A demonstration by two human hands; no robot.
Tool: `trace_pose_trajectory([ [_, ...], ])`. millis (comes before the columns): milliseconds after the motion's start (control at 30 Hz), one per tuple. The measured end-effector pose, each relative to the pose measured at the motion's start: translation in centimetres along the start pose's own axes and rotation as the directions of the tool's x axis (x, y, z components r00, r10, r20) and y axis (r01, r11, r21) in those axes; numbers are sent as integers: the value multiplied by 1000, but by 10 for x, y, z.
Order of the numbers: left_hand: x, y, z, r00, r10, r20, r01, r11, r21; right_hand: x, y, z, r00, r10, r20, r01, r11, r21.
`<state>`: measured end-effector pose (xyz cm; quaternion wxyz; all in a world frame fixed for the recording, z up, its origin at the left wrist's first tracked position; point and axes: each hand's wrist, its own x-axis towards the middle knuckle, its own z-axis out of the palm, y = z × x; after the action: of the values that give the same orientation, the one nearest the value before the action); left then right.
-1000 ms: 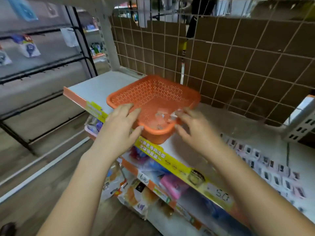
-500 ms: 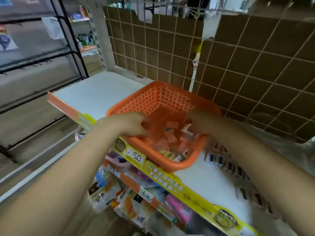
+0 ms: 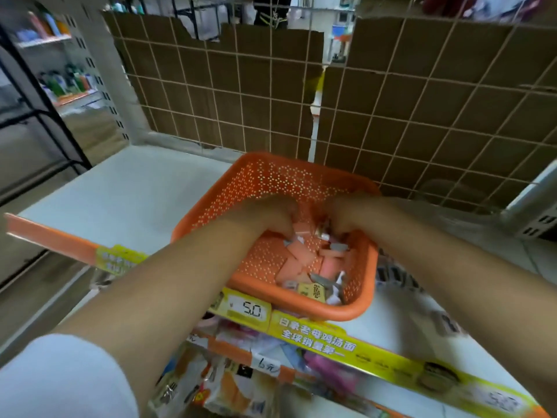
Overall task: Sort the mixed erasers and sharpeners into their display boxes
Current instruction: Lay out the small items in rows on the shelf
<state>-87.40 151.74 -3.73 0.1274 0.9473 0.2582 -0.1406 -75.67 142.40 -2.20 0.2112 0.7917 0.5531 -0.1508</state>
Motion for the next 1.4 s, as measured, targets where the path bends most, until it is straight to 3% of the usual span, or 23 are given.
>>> trace_pose_trajectory([
  [267,3,-3,7,989,109,-101,-114,992,-48,-2,0,2,995,25,-99,-19,998,62],
  [400,-3,-13,-1,992,69,-108,-81,991,-108,-6,4,-1,972,51,-230,24,950,311],
  [467,-11,-17,-8,990,56,-127,-74,988,-137,-13,7,-7,946,68,-318,105,862,496],
  [600,-40,-13,-22,968,41,-249,-95,973,-209,-41,6,-16,907,100,-409,293,548,784],
  [833,-87,21,-12,843,71,-533,-260,922,-288,-97,13,6,875,224,-430,401,163,902],
  [1000,-102,56,0,729,124,-673,-409,867,-283,-131,40,35,850,312,-424,466,-72,882],
  [1200,-108,130,13,667,191,-720,-503,828,-247,-181,95,80,842,342,-417,463,-61,884],
  [1400,-94,223,44,720,179,-671,-491,814,-309,-232,164,128,847,406,-344,385,-20,923],
])
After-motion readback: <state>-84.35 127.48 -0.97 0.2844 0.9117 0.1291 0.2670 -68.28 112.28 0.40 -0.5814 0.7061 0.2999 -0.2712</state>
